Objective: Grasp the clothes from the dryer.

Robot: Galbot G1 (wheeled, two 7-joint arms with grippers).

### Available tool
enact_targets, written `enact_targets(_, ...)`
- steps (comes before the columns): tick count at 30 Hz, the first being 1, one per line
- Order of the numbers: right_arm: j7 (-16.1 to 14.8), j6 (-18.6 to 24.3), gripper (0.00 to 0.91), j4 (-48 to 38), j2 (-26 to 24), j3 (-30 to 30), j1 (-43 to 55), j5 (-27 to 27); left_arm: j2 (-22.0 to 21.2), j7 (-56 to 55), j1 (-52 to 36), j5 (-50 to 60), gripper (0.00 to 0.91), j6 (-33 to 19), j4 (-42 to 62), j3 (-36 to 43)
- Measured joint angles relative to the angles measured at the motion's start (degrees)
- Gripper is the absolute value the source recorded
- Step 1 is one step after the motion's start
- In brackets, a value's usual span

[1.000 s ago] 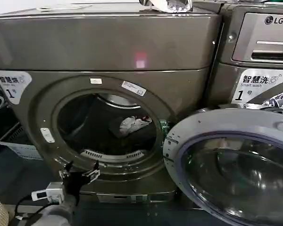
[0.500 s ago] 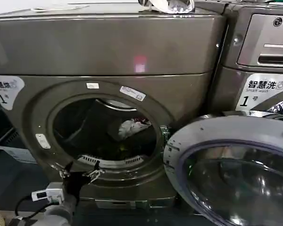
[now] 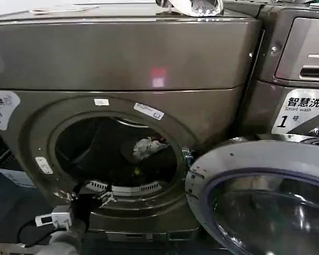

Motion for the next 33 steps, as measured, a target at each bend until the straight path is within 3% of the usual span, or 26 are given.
enact_targets(33, -0.07, 0.62, 0.907, 0.56, 0.42, -0.69, 0.39, 0.26, -0.04, 0.06, 0.28, 0.22, 0.907, 0.0, -0.26, -0.3)
